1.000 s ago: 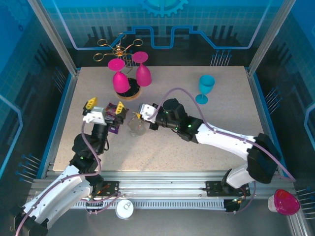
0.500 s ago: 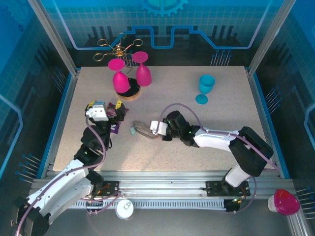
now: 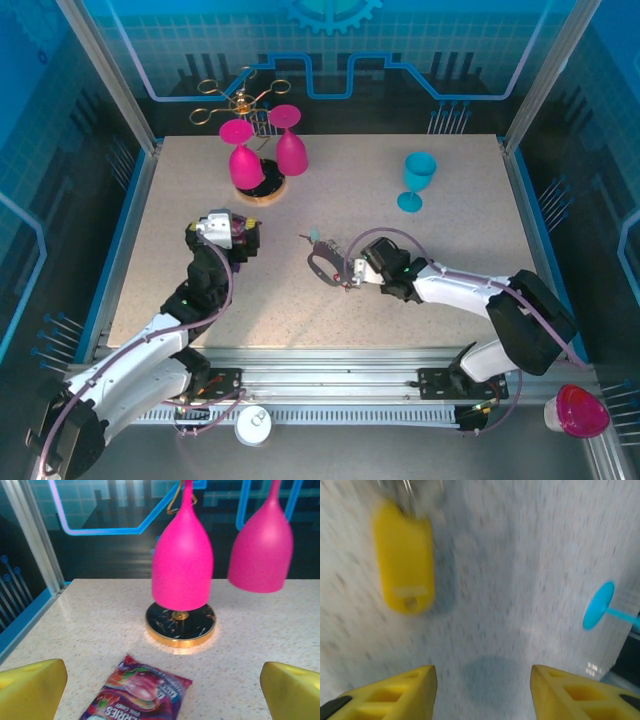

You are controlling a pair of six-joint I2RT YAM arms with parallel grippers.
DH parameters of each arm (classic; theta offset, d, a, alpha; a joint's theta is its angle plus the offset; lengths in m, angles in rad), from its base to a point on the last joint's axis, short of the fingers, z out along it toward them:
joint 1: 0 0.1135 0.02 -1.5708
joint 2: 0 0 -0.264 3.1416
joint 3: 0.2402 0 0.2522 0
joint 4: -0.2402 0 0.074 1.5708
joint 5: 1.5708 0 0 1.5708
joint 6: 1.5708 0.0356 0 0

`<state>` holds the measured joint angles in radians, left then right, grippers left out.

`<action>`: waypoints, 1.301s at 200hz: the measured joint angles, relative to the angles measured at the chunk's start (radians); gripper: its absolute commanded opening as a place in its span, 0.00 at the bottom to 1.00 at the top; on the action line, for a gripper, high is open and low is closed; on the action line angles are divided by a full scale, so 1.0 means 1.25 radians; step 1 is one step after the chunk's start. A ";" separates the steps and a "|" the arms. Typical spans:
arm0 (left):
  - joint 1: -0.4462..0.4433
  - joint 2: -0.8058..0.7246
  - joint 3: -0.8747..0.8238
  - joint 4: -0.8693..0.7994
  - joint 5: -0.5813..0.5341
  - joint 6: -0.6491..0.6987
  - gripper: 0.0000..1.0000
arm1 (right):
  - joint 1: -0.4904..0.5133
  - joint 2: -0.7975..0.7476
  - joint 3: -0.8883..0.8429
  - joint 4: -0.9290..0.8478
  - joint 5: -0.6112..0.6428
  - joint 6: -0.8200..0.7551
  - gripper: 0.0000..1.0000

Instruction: Put the keys on the keyring

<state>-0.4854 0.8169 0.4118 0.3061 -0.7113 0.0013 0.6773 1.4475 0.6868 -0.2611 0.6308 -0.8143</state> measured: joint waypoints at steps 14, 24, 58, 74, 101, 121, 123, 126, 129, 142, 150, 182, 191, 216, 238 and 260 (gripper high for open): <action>0.016 0.003 0.000 -0.012 -0.009 0.004 0.99 | -0.029 -0.029 0.001 -0.009 0.005 0.042 0.56; 0.034 0.009 0.000 -0.014 -0.009 0.008 0.99 | -0.054 -0.072 0.000 0.005 -0.018 0.093 0.61; 0.164 0.089 0.016 -0.038 0.065 0.012 0.99 | -0.269 -0.312 -0.152 0.307 -0.207 0.347 0.63; 0.213 0.136 0.009 -0.025 0.105 0.012 0.99 | -0.354 -0.326 -0.248 0.480 -0.251 0.421 0.67; 0.278 0.215 -0.051 0.086 0.187 -0.008 0.99 | -0.412 -0.153 -0.357 0.746 -0.342 0.494 0.69; 0.326 0.294 -0.109 0.207 0.253 -0.023 0.99 | -0.449 0.034 -0.394 0.959 -0.407 0.536 0.70; 0.330 0.303 -0.113 0.218 0.260 -0.023 0.99 | -0.451 0.054 -0.396 0.982 -0.410 0.539 0.70; 0.334 0.316 -0.117 0.232 0.271 -0.023 0.99 | -0.453 0.075 -0.397 1.002 -0.415 0.546 0.69; 0.338 0.326 -0.122 0.247 0.281 -0.023 0.99 | -0.453 0.091 -0.396 1.013 -0.421 0.547 0.69; 0.350 0.385 -0.130 0.327 0.325 -0.020 0.99 | -0.461 0.090 -0.396 1.014 -0.459 0.565 0.66; 0.353 0.426 -0.130 0.389 0.349 -0.018 0.99 | -0.470 0.079 -0.389 1.026 -0.478 0.570 0.67; 0.359 0.591 -0.121 0.536 0.412 -0.006 0.99 | -0.497 0.077 -0.320 1.047 -0.529 0.602 0.70; 0.359 0.591 -0.113 0.525 0.398 -0.011 0.99 | -0.505 0.077 -0.308 1.043 -0.535 0.611 0.70; 0.359 0.591 -0.054 0.514 0.391 -0.009 0.99 | -0.519 0.077 -0.286 1.020 -0.538 0.632 0.72; 0.359 0.591 -0.035 0.514 0.402 -0.005 0.99 | -0.522 0.077 -0.284 1.007 -0.538 0.643 0.73; 0.364 0.591 -0.033 0.498 0.422 -0.005 0.99 | -0.522 0.077 -0.276 0.982 -0.536 0.656 0.82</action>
<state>-0.0303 1.5551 0.3702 0.9283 -0.1837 -0.0051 0.0246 1.5440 0.3412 0.9665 -0.0391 0.0055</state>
